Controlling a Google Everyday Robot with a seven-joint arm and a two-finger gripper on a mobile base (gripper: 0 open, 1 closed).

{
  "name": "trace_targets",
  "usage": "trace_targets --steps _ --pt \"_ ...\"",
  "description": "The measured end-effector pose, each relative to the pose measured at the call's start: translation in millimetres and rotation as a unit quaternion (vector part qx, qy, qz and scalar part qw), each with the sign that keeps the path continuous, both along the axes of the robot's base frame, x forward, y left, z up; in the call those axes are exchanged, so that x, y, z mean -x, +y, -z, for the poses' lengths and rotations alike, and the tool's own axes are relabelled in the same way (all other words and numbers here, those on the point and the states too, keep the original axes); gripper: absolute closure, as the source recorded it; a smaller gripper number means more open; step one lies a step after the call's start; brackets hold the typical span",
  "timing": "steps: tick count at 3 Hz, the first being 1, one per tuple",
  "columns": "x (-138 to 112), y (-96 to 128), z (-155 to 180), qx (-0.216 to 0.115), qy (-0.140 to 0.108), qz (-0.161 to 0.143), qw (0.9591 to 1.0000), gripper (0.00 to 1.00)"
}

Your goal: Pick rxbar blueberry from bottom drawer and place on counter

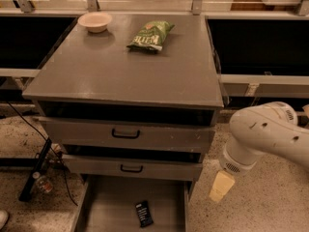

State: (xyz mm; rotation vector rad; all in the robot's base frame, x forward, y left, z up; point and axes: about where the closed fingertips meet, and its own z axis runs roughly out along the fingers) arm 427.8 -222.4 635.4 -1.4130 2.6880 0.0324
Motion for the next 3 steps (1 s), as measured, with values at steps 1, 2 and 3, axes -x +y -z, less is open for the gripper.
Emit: trace_targets --steps 1,2,3 --pt "-1.4 1.2 8.6 0.038 0.004 0.035 0.9987 0.0" --pt "-1.9 0.6 7.9 0.038 0.003 0.052 0.9979 0.0" --pt "1.5 5.2 12.8 0.026 0.008 0.031 0.9992 0.0"
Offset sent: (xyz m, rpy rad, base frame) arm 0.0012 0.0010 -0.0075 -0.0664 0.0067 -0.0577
